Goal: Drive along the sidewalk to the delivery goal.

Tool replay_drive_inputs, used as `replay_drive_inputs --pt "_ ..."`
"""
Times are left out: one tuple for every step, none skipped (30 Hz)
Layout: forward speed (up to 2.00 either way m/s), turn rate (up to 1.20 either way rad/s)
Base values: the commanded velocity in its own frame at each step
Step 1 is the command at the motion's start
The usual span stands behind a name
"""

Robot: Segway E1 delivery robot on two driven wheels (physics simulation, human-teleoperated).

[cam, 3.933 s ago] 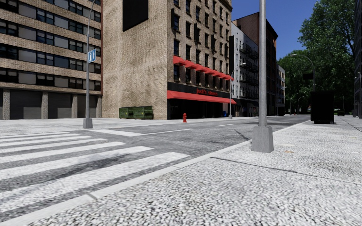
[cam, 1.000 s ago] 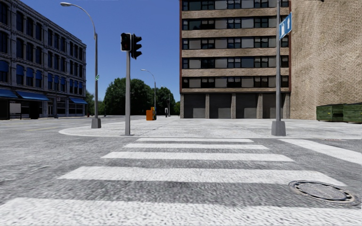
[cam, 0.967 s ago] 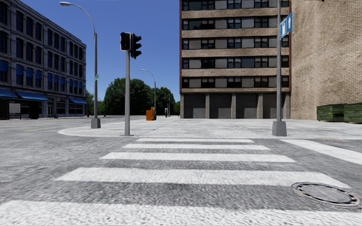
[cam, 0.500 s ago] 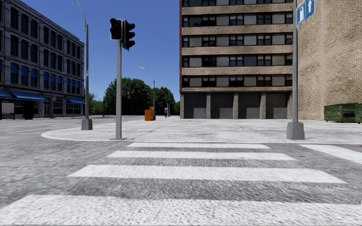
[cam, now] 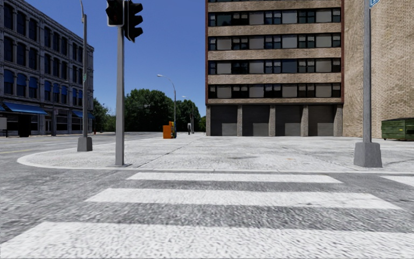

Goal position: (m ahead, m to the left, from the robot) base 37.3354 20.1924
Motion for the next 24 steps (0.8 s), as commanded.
replay_drive_inputs --pt "2.00 0.00" --pt "2.00 0.00" --pt "2.00 0.00" --pt "2.00 0.00" --pt "2.00 0.00" --pt "2.00 0.00" --pt "2.00 0.00" --pt "2.00 0.00" --pt "2.00 0.00" --pt "2.00 0.00" --pt "2.00 0.00" --pt "2.00 0.00" --pt "2.00 0.00" --pt "2.00 0.00" --pt "2.00 0.00" --pt "2.00 0.00" --pt "2.00 0.00" --pt "2.00 0.00" --pt "2.00 0.00" --pt "2.00 0.00" --pt "2.00 0.00" --pt "2.00 0.00" --pt "2.00 0.00" --pt "2.00 0.00"
